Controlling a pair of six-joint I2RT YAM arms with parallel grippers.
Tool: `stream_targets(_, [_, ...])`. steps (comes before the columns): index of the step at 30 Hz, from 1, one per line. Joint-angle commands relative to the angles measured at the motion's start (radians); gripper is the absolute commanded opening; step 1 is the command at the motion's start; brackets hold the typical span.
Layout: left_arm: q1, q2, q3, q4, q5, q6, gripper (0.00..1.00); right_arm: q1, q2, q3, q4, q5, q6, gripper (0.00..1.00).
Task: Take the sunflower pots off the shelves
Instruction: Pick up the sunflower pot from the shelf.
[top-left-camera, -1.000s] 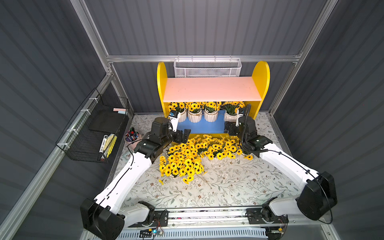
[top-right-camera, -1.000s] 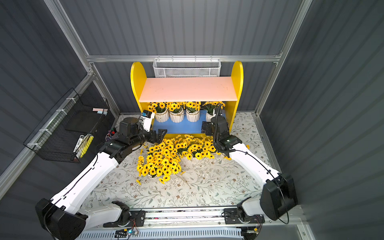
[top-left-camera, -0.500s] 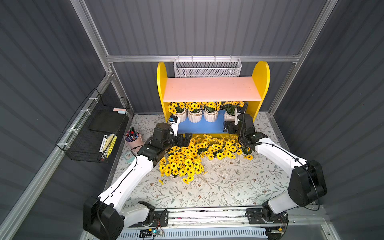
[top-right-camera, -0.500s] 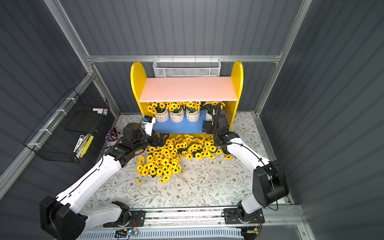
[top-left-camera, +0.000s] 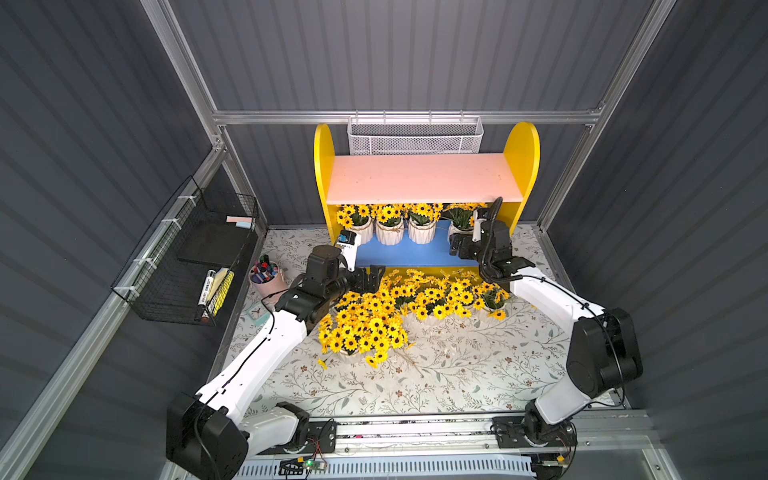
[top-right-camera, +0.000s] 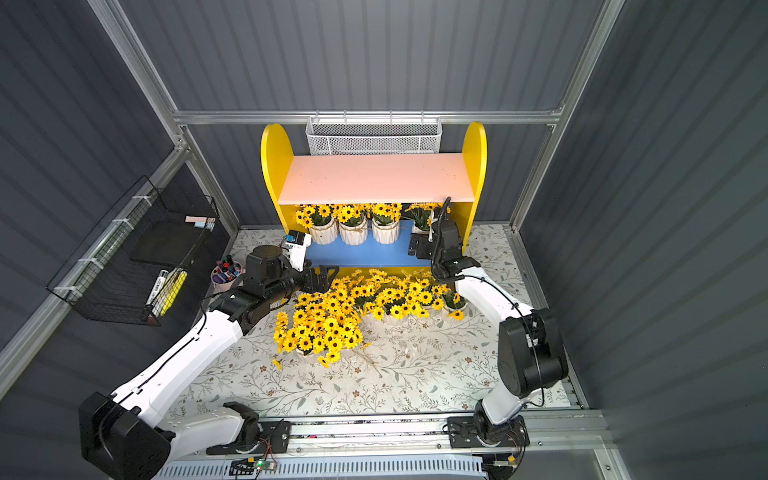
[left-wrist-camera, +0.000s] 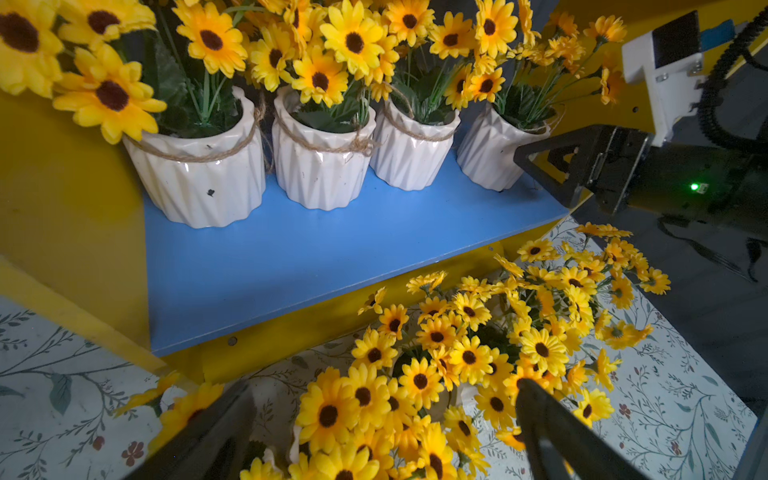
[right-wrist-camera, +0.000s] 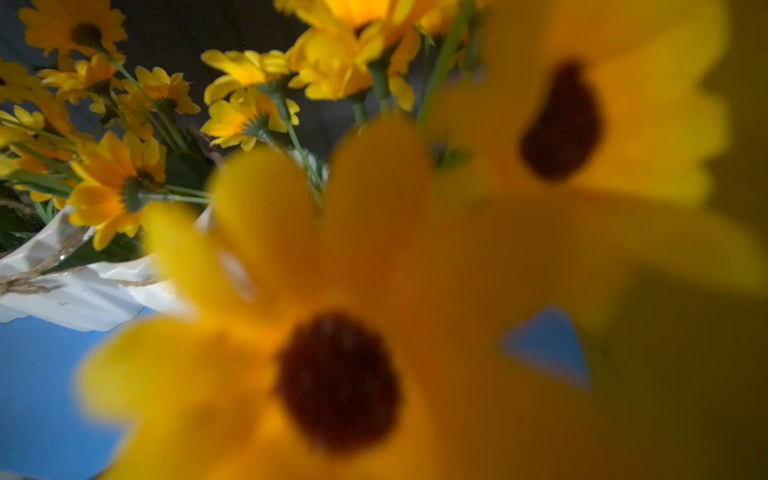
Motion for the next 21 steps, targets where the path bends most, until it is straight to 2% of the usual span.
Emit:
stream_targets(1, [0.003, -0.009, -0.012, 0.015, 0.019, 0.015, 1.0, -0.008, 0.034, 0.04, 0.049, -0.033, -0.038, 0.99])
stream_targets(13, [0.003, -0.002, -0.016, 0.027, 0.039, 0.017, 0.99, -0.014, 0.131, 0.107, 0.086, 0.013, -0.095, 0.99])
stream_targets(21, [0.003, 0.005, -0.017, 0.032, 0.049, 0.016, 1.0, -0.017, 0.158, 0.052, 0.245, 0.007, -0.102, 0.99])
